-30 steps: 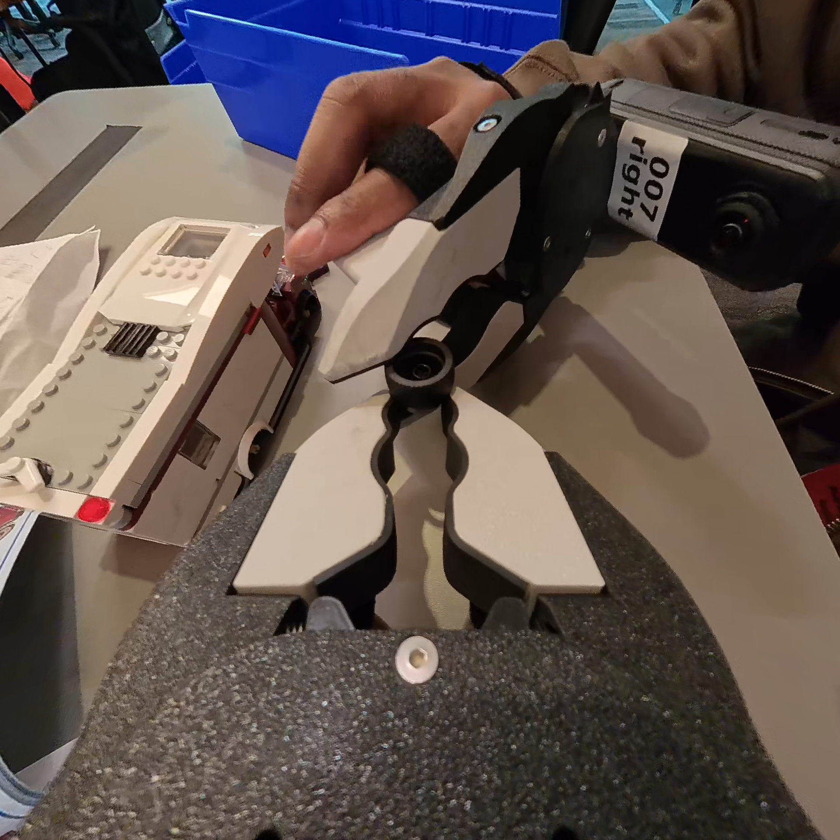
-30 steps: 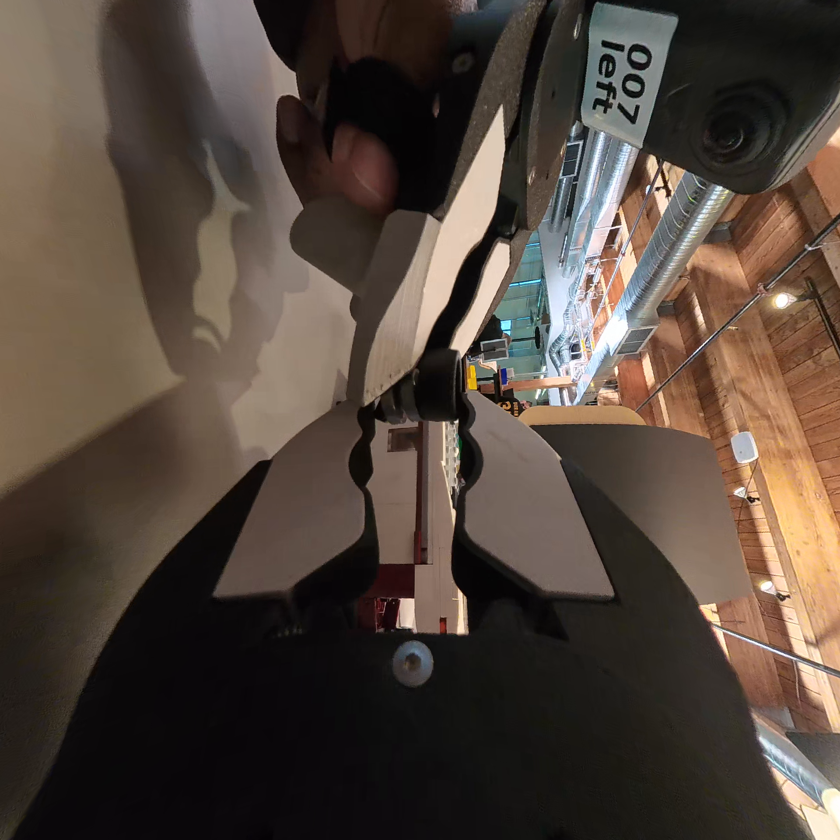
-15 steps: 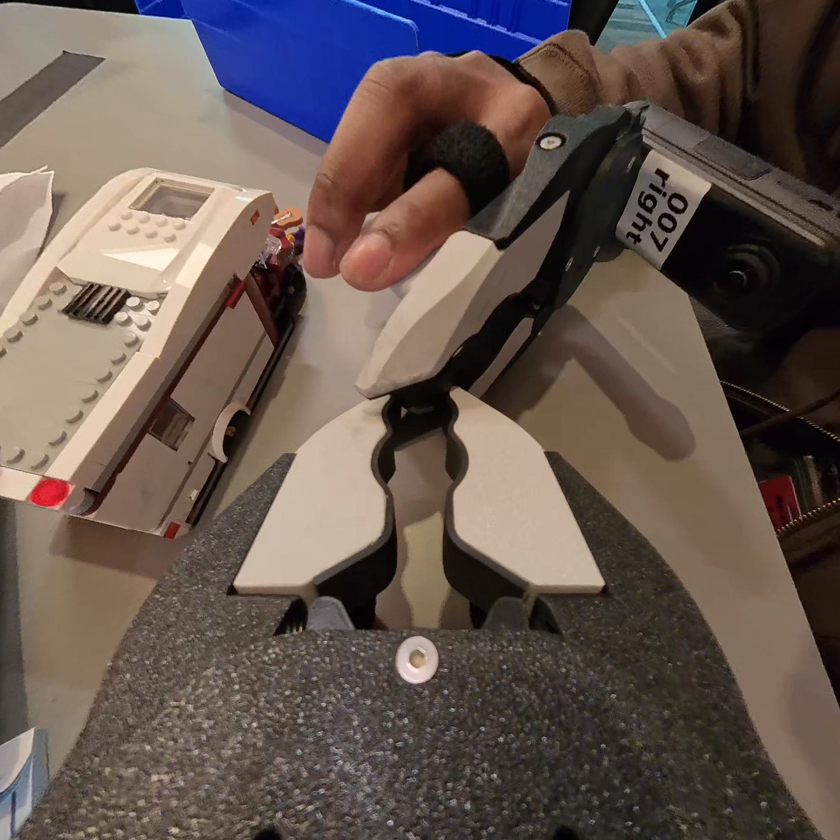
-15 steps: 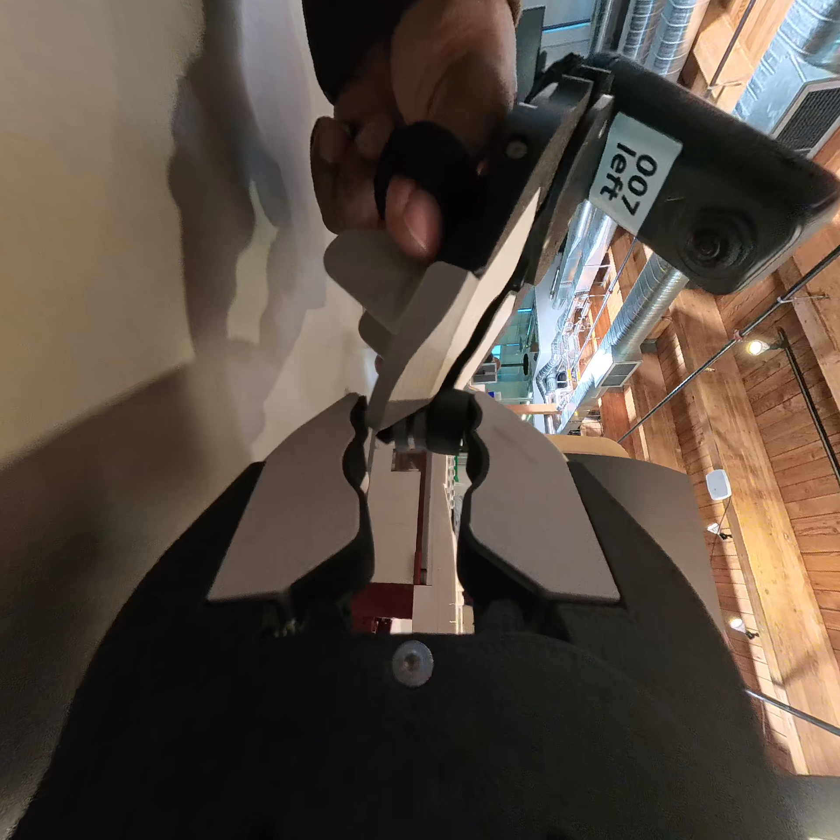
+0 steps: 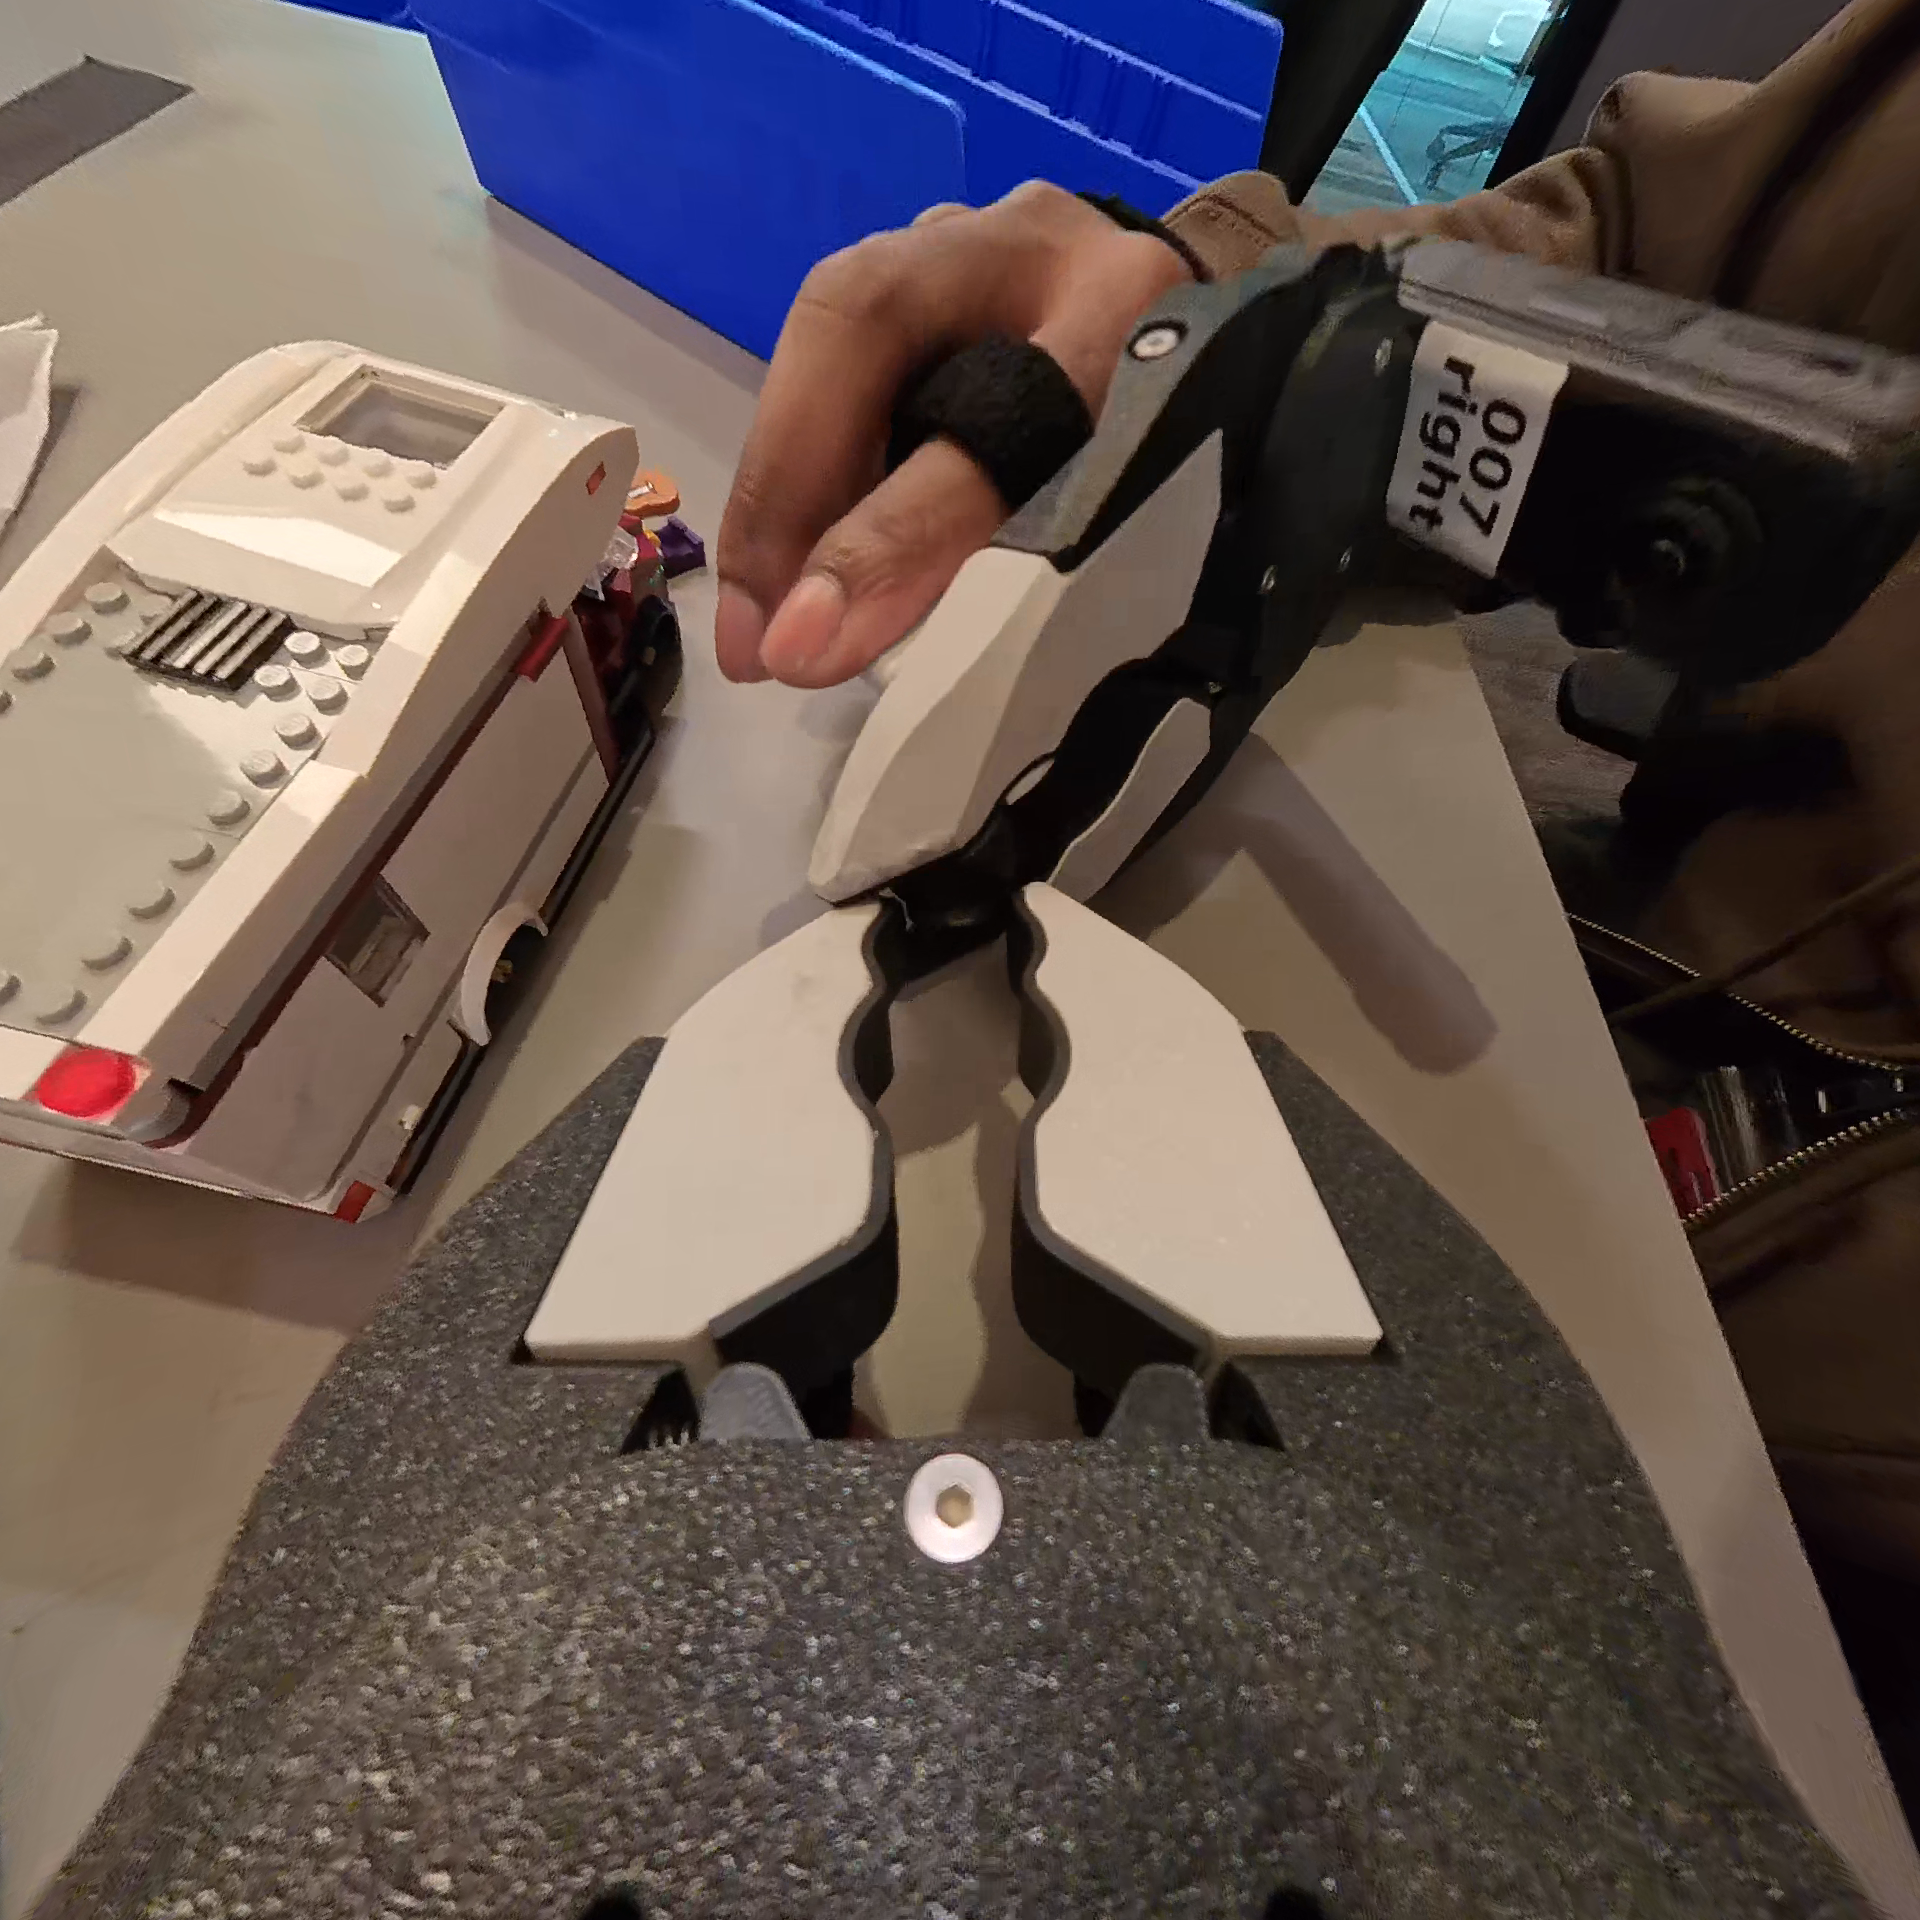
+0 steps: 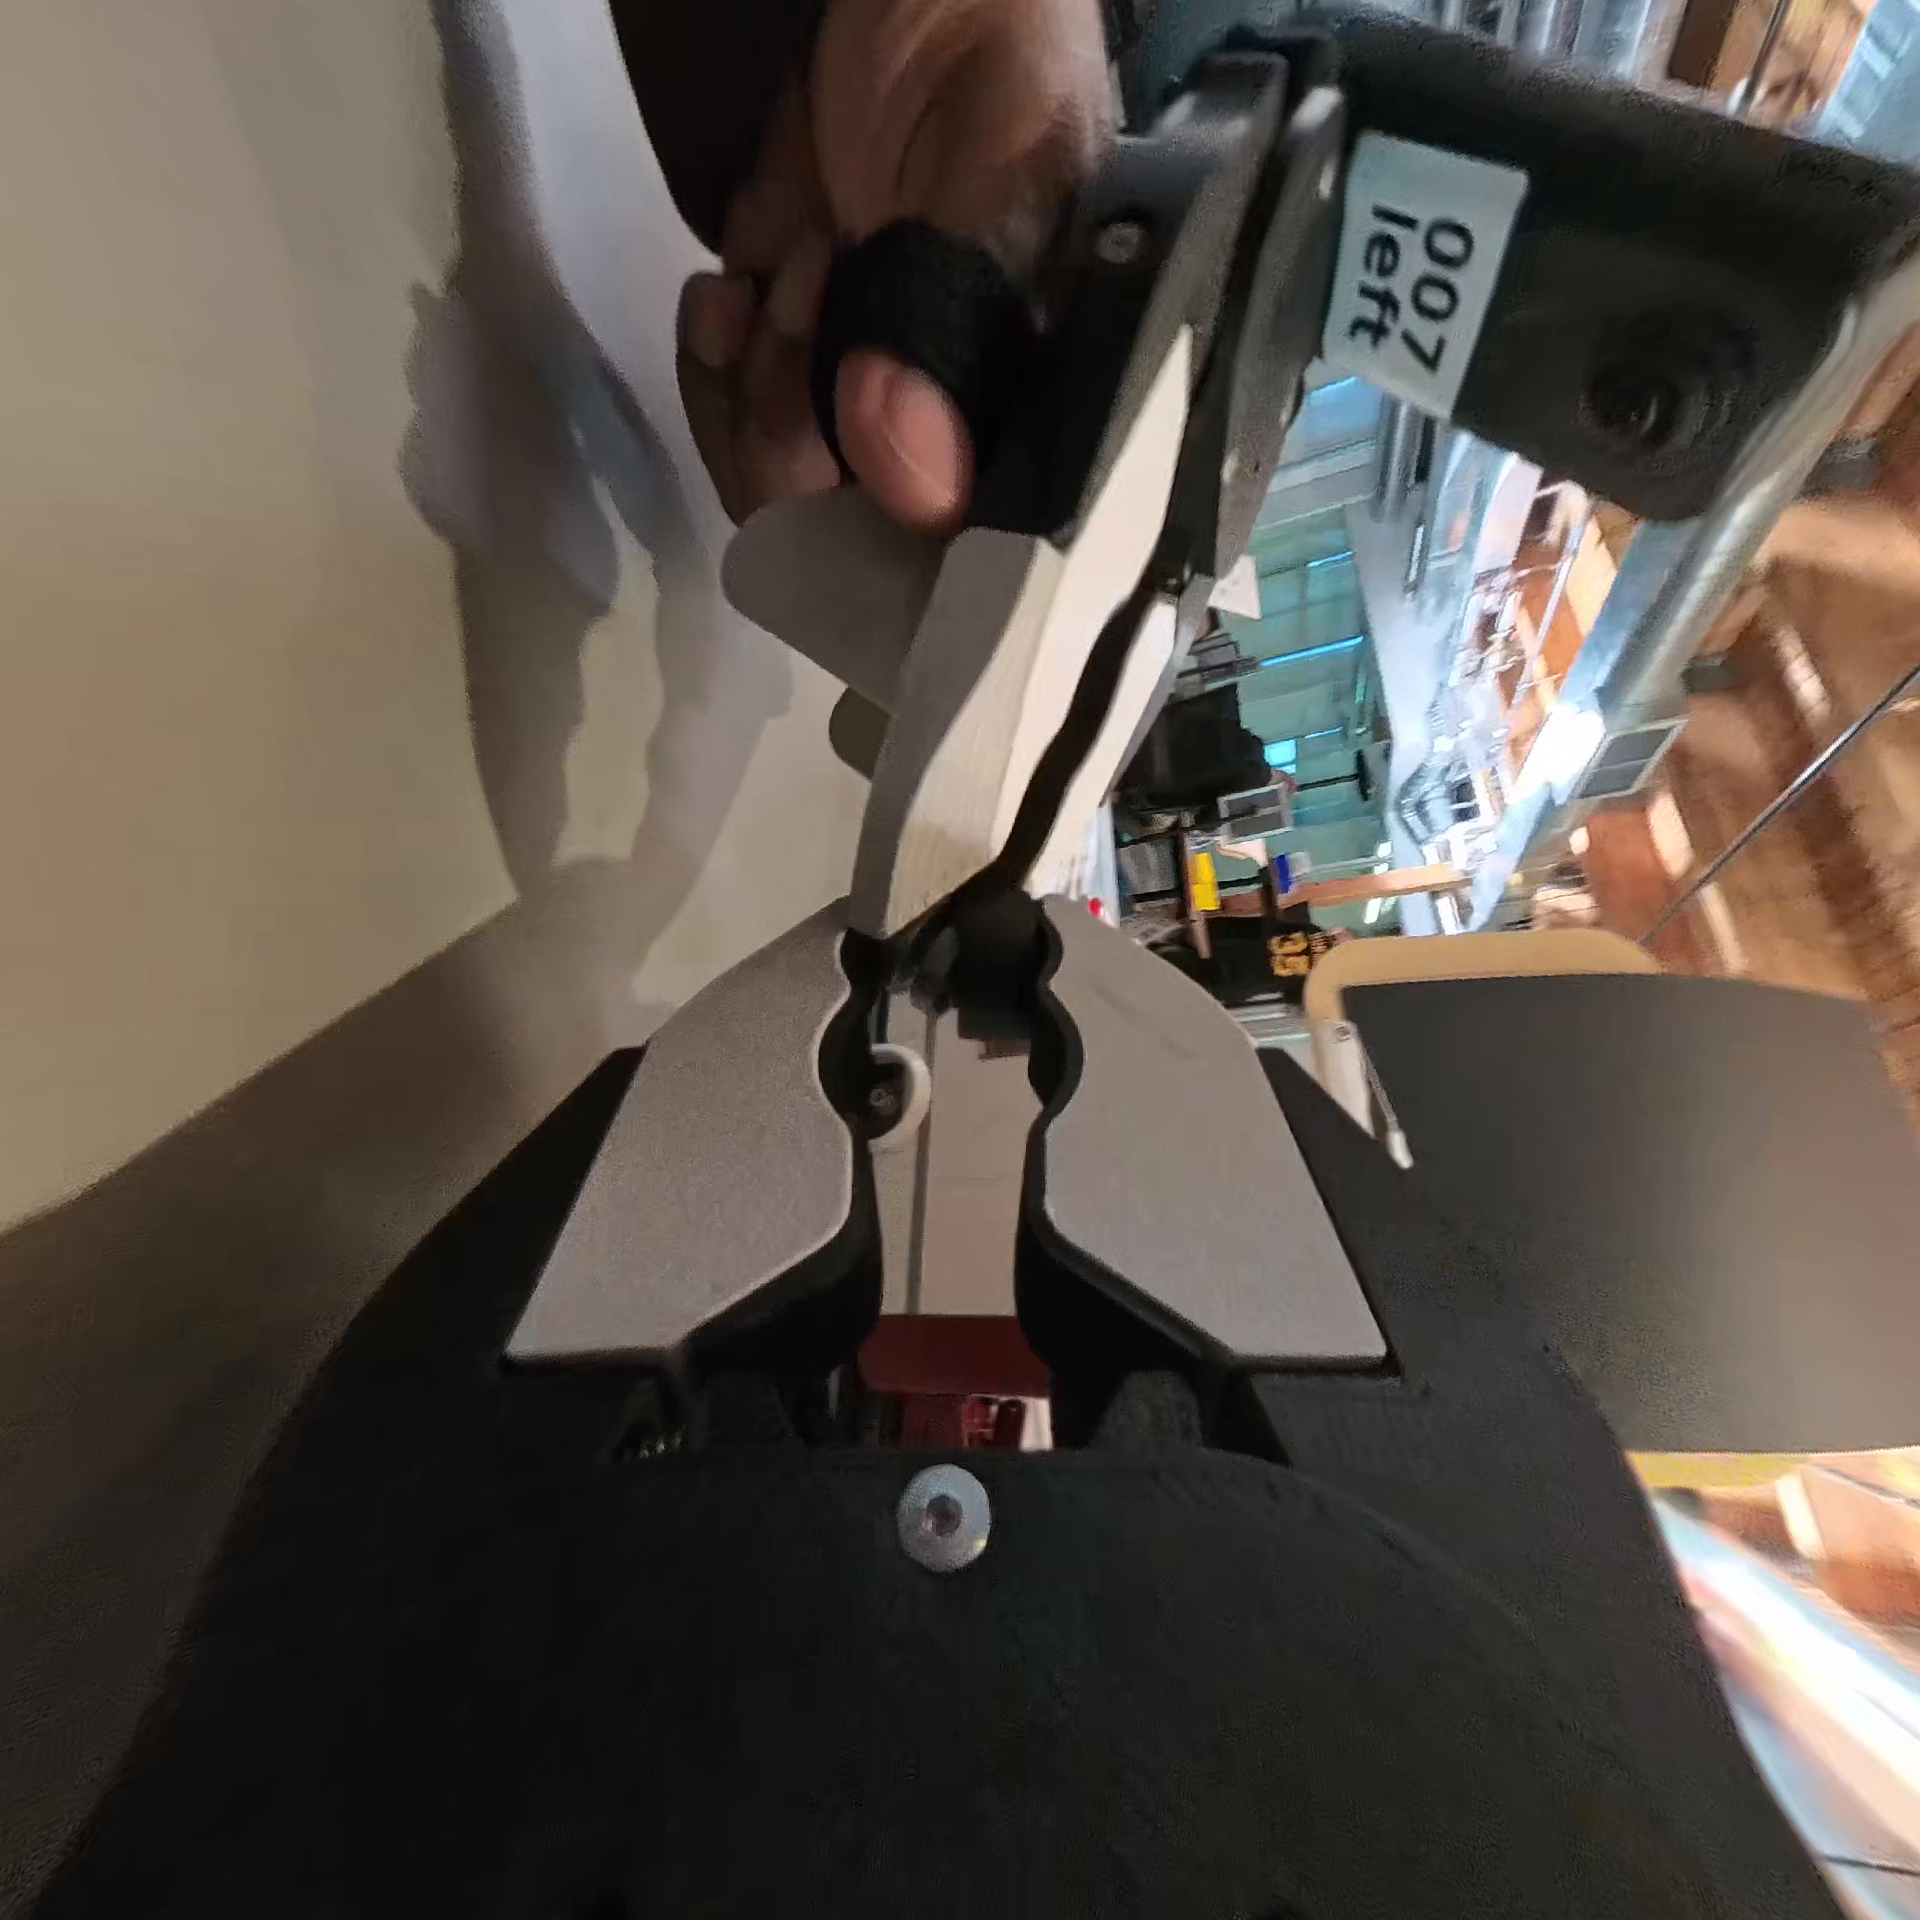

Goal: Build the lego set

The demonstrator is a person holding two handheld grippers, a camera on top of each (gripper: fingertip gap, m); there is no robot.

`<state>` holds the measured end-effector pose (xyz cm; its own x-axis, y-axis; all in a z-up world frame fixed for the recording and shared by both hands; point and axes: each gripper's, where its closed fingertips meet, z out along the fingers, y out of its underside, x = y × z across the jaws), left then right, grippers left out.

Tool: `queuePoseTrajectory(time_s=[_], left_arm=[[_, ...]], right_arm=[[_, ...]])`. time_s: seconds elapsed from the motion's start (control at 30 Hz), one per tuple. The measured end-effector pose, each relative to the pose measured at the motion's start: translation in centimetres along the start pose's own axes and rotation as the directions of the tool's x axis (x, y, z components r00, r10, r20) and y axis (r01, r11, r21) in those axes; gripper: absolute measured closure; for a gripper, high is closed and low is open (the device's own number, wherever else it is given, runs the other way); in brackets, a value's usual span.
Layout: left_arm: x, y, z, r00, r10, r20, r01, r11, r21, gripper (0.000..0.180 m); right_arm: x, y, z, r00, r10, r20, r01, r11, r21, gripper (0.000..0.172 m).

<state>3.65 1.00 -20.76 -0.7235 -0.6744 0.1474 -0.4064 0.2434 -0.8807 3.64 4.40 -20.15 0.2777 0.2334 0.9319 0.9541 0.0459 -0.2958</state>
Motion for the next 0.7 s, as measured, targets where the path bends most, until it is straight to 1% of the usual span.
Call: queuePoseTrajectory(time_s=[0.13, 0.23, 0.4, 0.53, 0.6, 0.63, 0.7], left_arm=[[-0.4, -0.5, -0.3, 0.996, 0.066, 0.051, -0.067, 0.997, 0.026, 0.161], [-0.6, -0.7, -0.3, 0.998, 0.032, 0.058, -0.035, 0.999, 0.040, 0.161], [-1.1, -0.7, -0.2, 0.993, -0.114, 0.024, 0.112, 0.991, 0.071, 0.154], [-0.9, -0.9, 0.0, 0.980, -0.197, -0.034, 0.199, 0.975, 0.096, 0.154], [-0.8, -0.8, 0.2, 0.975, -0.215, -0.052, 0.220, 0.971, 0.095, 0.157], [-0.6, -0.7, 0.3, 0.974, -0.218, -0.065, 0.223, 0.971, 0.091, 0.161], [-0.7, -0.7, 0.4, 0.971, -0.230, -0.067, 0.237, 0.966, 0.105, 0.163]], right_arm=[[0.2, 0.4, -0.1, 0.985, 0.162, 0.064, -0.161, 0.987, -0.018, 0.146], [0.3, 0.7, -0.1, 0.968, 0.237, 0.088, -0.234, 0.971, -0.037, 0.146], [0.3, 0.9, -0.1, 0.969, 0.232, 0.088, -0.228, 0.972, -0.051, 0.146], [0.3, 0.9, 0.0, 0.973, 0.214, 0.087, -0.209, 0.976, -0.062, 0.146], [0.2, 1.0, 0.0, 0.976, 0.201, 0.087, -0.195, 0.978, -0.070, 0.146], [0.3, 0.9, -0.1, 0.976, 0.198, 0.086, -0.193, 0.979, -0.068, 0.146], [0.3, 1.0, -0.1, 0.977, 0.195, 0.088, -0.189, 0.979, -0.073, 0.146]])
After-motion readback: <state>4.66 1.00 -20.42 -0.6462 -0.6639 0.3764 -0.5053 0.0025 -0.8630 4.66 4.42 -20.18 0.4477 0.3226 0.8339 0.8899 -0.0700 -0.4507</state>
